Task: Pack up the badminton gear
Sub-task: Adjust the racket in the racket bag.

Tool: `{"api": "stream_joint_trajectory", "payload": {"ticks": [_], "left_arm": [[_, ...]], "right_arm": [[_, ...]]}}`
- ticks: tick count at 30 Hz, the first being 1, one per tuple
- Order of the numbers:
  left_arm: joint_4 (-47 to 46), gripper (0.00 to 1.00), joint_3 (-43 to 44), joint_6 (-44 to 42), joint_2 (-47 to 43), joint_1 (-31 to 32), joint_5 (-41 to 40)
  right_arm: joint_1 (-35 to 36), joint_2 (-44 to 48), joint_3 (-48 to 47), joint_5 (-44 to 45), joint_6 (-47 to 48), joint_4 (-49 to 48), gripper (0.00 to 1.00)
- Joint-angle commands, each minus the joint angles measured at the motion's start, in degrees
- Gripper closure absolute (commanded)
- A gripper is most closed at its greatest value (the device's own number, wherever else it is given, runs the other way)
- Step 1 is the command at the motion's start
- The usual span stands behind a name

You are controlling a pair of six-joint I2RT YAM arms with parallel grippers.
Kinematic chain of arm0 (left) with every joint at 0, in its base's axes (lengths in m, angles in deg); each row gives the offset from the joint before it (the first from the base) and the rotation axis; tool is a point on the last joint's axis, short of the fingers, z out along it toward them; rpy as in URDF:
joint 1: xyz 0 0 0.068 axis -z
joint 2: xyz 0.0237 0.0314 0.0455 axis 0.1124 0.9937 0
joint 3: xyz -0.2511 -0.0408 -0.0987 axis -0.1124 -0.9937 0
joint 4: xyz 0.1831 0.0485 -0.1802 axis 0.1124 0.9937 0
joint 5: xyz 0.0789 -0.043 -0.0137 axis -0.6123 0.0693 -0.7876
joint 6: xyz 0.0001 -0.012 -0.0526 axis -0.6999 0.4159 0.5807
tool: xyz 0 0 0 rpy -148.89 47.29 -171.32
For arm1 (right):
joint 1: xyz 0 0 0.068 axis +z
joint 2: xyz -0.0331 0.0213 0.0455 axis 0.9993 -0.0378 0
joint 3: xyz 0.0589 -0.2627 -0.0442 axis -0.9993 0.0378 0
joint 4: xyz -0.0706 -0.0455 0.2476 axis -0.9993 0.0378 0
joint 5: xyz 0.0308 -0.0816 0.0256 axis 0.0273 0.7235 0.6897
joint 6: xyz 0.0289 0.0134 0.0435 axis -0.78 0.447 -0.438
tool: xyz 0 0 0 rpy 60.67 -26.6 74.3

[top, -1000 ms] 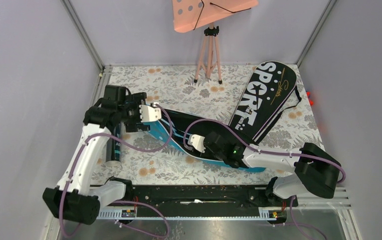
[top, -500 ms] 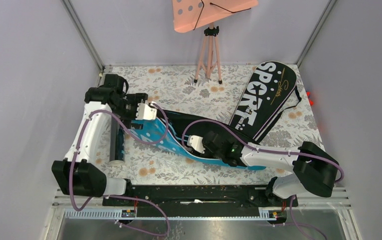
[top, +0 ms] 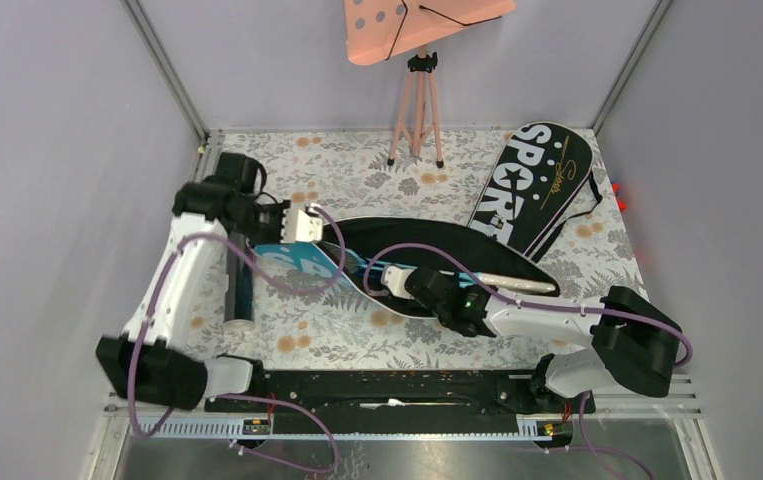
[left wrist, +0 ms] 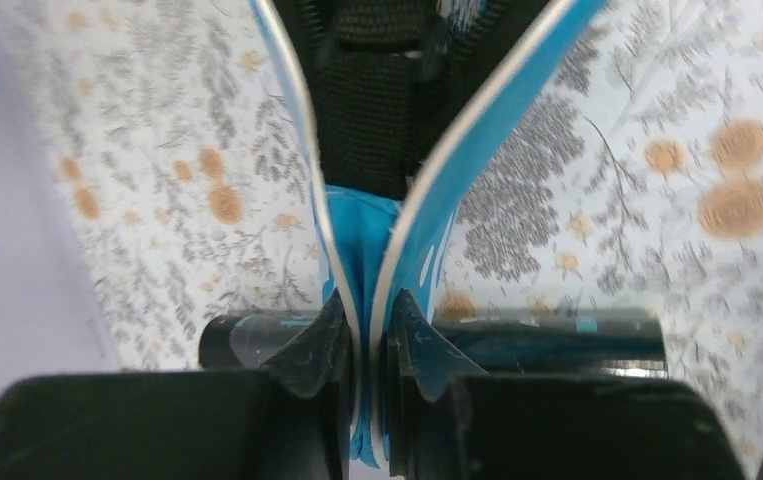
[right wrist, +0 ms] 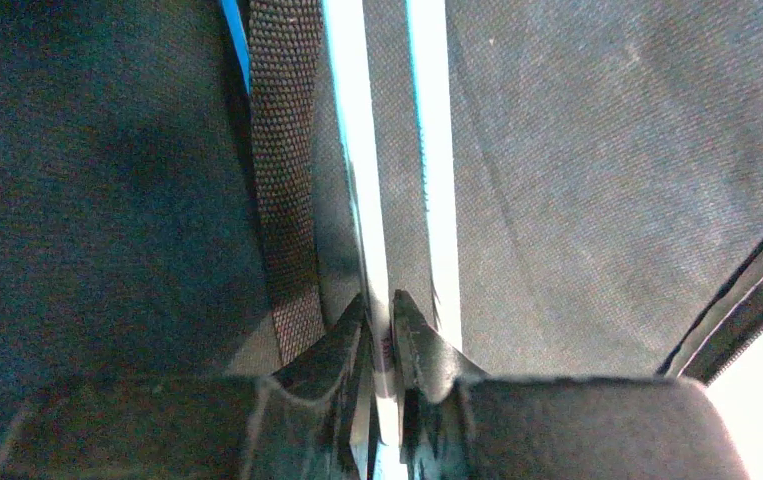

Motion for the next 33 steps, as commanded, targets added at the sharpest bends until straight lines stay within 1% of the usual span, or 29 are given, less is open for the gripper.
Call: {"api": "stream_joint_trajectory", "payload": {"ticks": [1, 3, 4, 5, 6, 8, 11, 14, 16, 18, 19, 20, 22, 25, 26, 30, 33], "left_arm": [[-14.23, 1.0, -11.89, 16.36, -12.88, 8.34, 2.29], [-22.28, 1.0, -18.45, 22.7, -18.29, 12.3, 2.52], [-24.85, 1.0, -20.98, 24.84, -20.27, 13.55, 2.63], [-26.36, 1.0, -22.78, 26.8, -22.04, 14.85, 2.26], [-27.89, 1.0, -24.08, 29.1, -23.32, 15.5, 1.87], [-29.22, 1.0, -25.6, 32.12, -24.42, 15.8, 1.61], [-29.18, 1.0, -26.82, 33.47, -24.18, 15.93, 1.8], [-29.17, 1.0, -28.03, 34.14, -23.72, 16.94, 2.29], [-29.2, 1.0, -28.72, 34.41, -23.47, 17.49, 2.44], [-29.24, 1.0, -29.19, 34.34, -23.32, 17.89, 2.7], [-29.23, 1.0, -29.41, 34.43, -23.29, 18.19, 2.87], [-29.26, 1.0, -29.51, 34.47, -23.2, 18.58, 2.94], [-29.21, 1.0, -29.53, 34.84, -23.0, 19.49, 2.92], [-29.51, 1.0, -29.57, 35.5, -22.77, 21.09, 2.49], [-30.07, 1.0, -29.72, 36.27, -22.76, 21.69, 2.19], [-32.61, 1.0, -30.92, 39.62, -23.28, 24.18, 1.13], [-34.68, 1.0, -31.77, 43.73, -23.02, 25.56, 0.34]], "right_arm": [[-1.33, 1.74, -7.12, 16.21, -2.24, -11.15, 0.84], [-1.65, 1.43, -8.4, 12.88, -5.28, -9.03, 0.65], [-1.65, 1.41, -8.41, 10.83, -7.24, -7.74, 0.53], [-1.66, 1.46, -8.35, 8.9, -9.35, -7.17, 0.45], [-1.68, 1.71, -8.08, 7.53, -11.97, -7.31, 0.4], [-1.7, 2.66, -7.83, 4.59, -18.21, -6.91, 0.38], [-1.71, 4.87, -8.02, -1.55, -29.04, -6.5, 0.41], [-1.7, 7.09, -8.41, -10.63, -37.2, -3.41, 0.46], [-1.68, 9.05, -7.79, -13.88, -41.88, -3.04, 0.51], [-1.71, 11.62, -6.6, -15.35, -45.43, -1.58, 0.6], [-1.71, 12.76, -5.84, -15.99, -46.93, -1.78, 0.68], [-1.72, 13.85, -5.3, -17.32, -48.08, -2.08, 0.74], [-1.71, 14.7, -4.62, -22.02, -50.99, -5.91, 0.81], [-1.71, 12.37, -5.1, -30.09, -53.99, -8.85, 0.84], [-1.71, 11.12, -5.13, -31.44, -55.52, -10.34, 0.87], [-1.69, 7.33, -4.58, -34.88, -59.86, -17.17, 0.92], [-1.76, 5.36, -2.51, -33.35, -64.22, -25.04, 0.92]]}}
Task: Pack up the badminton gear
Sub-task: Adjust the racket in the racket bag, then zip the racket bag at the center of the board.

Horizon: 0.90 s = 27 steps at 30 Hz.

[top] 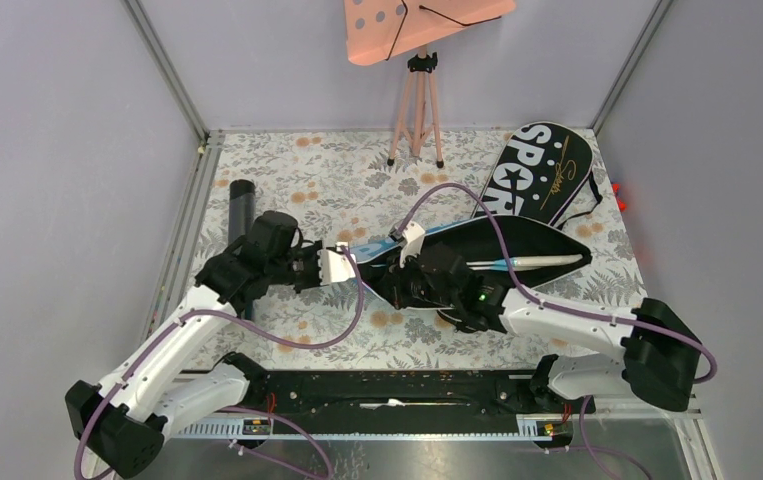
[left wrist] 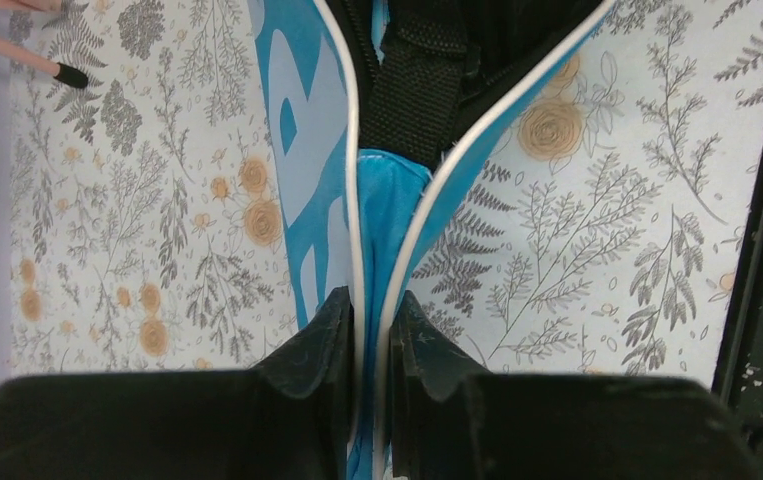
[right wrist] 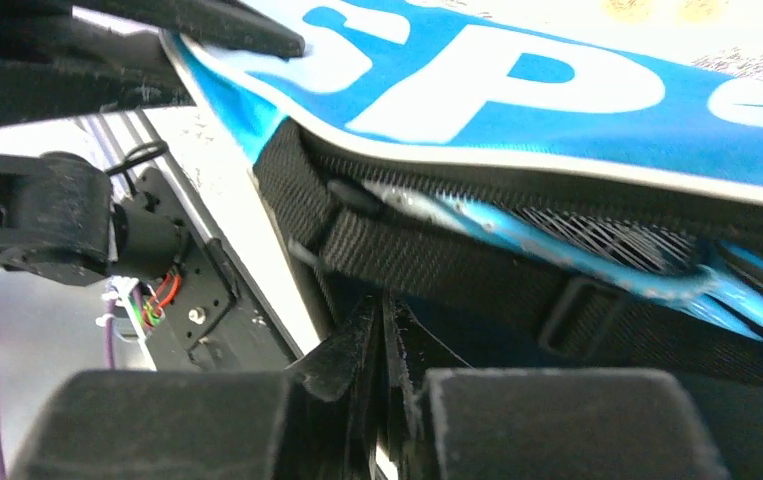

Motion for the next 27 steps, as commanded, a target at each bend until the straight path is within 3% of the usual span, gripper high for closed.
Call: {"api": "stream_joint_trajectory", "payload": {"ticks": [1, 6, 10, 15, 20, 27], "left_arm": [[-3.03, 1.0, -2.22, 9.78, 1.0, 2.35, 2.54], [-3.92, 1.0, -2.91, 10.98, 1.06, 4.0, -0.29], [-4.45, 1.0, -4.12, 10.86, 1.1, 5.98, -1.67], [-5.43, 1.0, -4.36, 11.4, 1.62, 6.78, -2.19], [-5.94, 1.0, -4.62, 11.34, 1.88, 6.85, -3.35], [-6.56, 1.0, -5.01, 11.5, 2.01, 6.95, -3.1]], "right_arm": [[-0.08, -2.52, 2.78, -2.98, -9.2, -14.67, 0.92], [-0.01, -3.0, 5.55, 3.14, -14.07, -20.85, 0.91], [-0.05, -1.35, 9.8, 7.41, -17.46, -29.3, 0.84], [0.0, -2.03, 12.74, 5.24, -19.98, -39.76, 0.79], [-0.03, 0.18, 14.56, 4.32, -19.71, -41.69, 0.69], [-0.03, 3.05, 16.75, 6.64, -20.53, -40.62, 0.66]]}}
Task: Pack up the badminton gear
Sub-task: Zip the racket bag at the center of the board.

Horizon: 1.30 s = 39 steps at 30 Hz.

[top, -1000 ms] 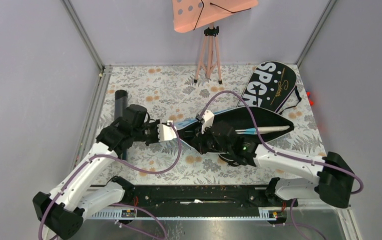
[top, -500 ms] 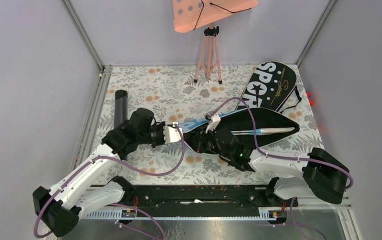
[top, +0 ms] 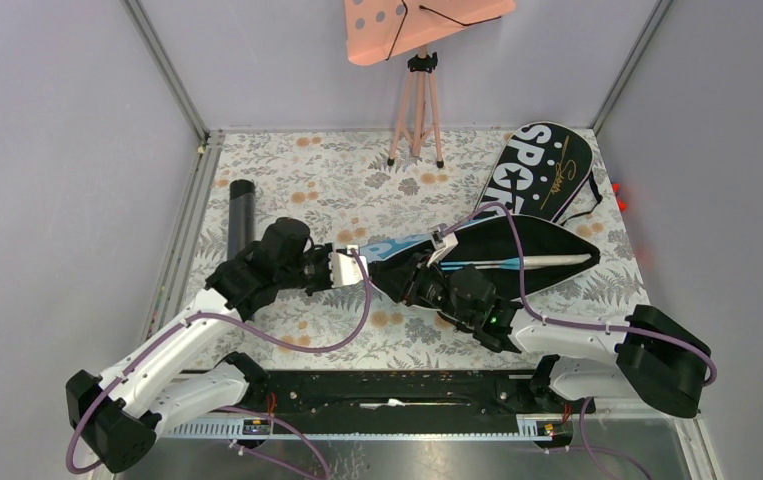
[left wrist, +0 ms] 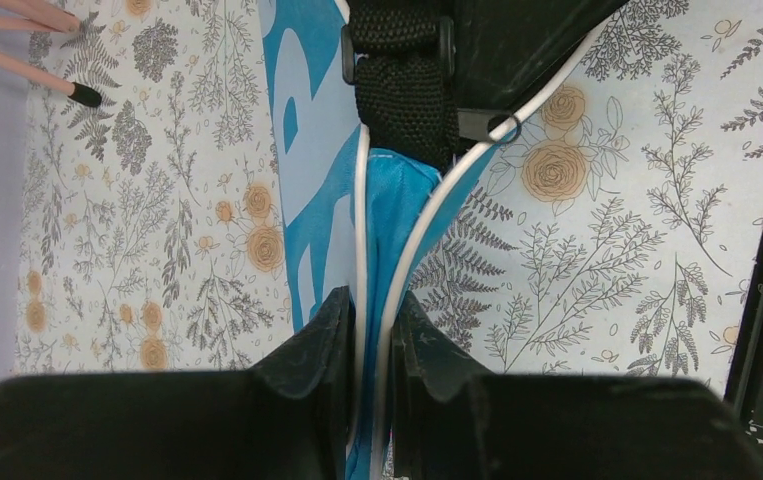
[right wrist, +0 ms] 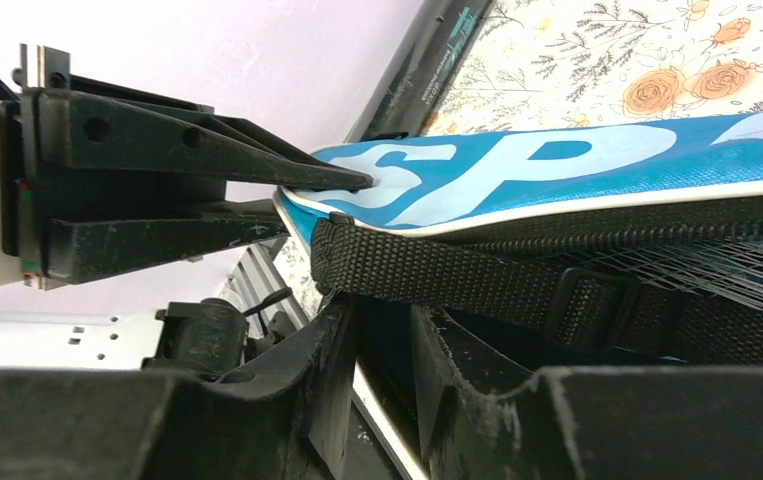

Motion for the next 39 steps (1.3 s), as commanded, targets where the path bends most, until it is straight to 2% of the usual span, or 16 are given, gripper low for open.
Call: {"api": "stream_joint_trajectory", "payload": {"ticks": [1, 12, 18, 25, 27, 34, 37, 39], "left_arm": [[0.99, 1.0, -1.78, 4.74, 1.88, 0.31, 2.05], [0.67, 1.0, -3.02, 4.16, 0.75, 0.3, 1.27], [0.16, 1.0, -3.62, 3.97, -0.4, 0.27, 1.05], [-0.06, 1.0, -3.64, 3.95, -0.25, 0.47, 1.57], [-0.07, 1.0, -3.64, 3.91, -0.33, 0.54, 1.43], [0.06, 1.0, -4.06, 3.54, -1.55, 0.71, 1.24], [0.47, 1.0, -4.55, 2.02, -2.31, 0.75, -0.04], [0.8, 1.0, -5.01, 0.62, -3.12, 0.75, -1.49]], "right_arm": [[0.28, 1.22, -0.36, 0.3, -1.83, -5.49, 0.66], [0.28, 0.85, 0.43, 1.22, -2.45, -8.49, 0.57], [0.28, 3.49, 0.31, 2.8, -1.71, -2.64, 0.53], [0.28, -0.09, -4.33, -0.59, 0.18, -0.93, 0.55], [0.28, -0.7, -4.88, -0.14, 0.43, -1.04, 0.59], [0.28, -1.52, -5.55, 0.98, 0.31, -1.16, 0.88], [0.28, 0.36, -5.65, 4.06, 0.81, 4.57, 1.0], [0.28, 3.39, -7.24, 8.34, 1.83, 14.27, 1.0]]}}
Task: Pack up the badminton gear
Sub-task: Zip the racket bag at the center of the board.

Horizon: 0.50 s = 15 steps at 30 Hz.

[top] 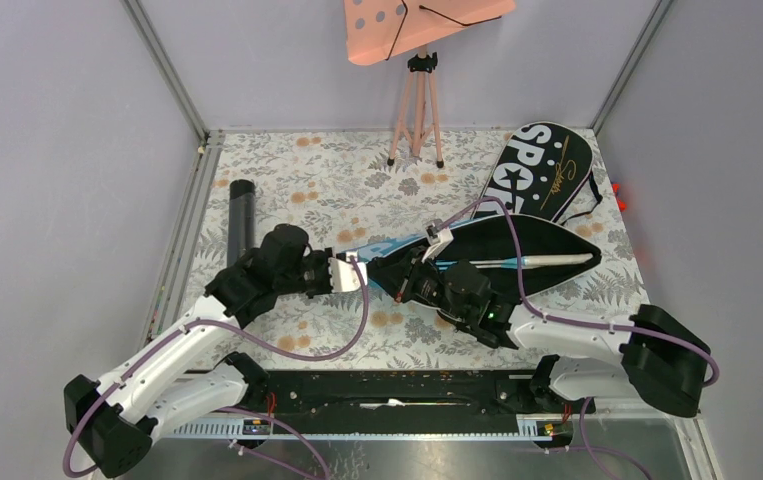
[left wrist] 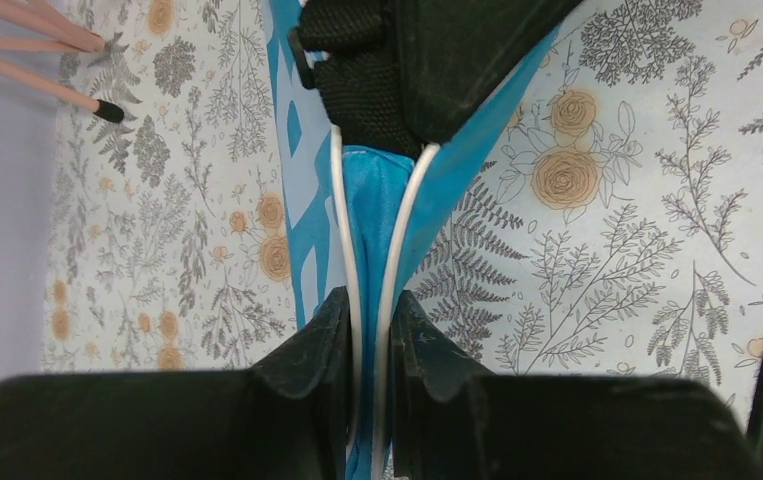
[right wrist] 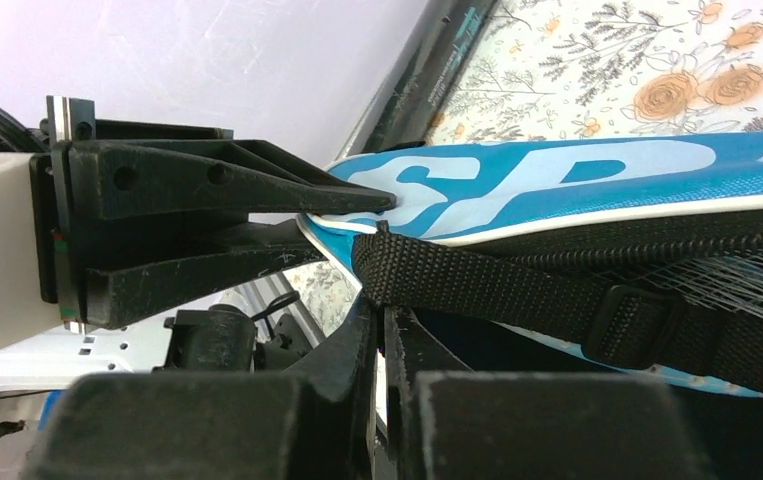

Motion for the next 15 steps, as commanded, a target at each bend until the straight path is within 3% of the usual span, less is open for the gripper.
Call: {"api": "stream_joint_trajectory", "payload": {"ticks": [1, 4, 7, 9, 15], "left_arm": [[4.46, 1.0, -2.4, 0.5, -1.45, 0.36, -1.68], [4.59, 1.0, -3.54, -2.1, -2.8, 0.37, -4.21], [4.49, 1.0, -4.04, -2.96, -3.27, 0.24, -6.33], [4.39, 1.0, -3.89, -3.08, -3.15, 0.08, -6.91], [6.31, 1.0, -2.65, -5.06, -2.17, -1.65, -8.69]], "right_arm": [[0.12, 5.49, -5.83, 10.81, 3.6, 19.8, 1.0], [0.0, 7.91, -13.05, 20.49, 7.28, 46.52, 1.0], [-1.59, 8.32, -17.39, 26.49, 9.21, 64.31, 1.0], [-3.47, 8.19, -17.7, 24.18, 10.09, 69.13, 1.0], [-10.71, 5.92, -15.25, 7.77, 15.73, 71.07, 1.0]]}}
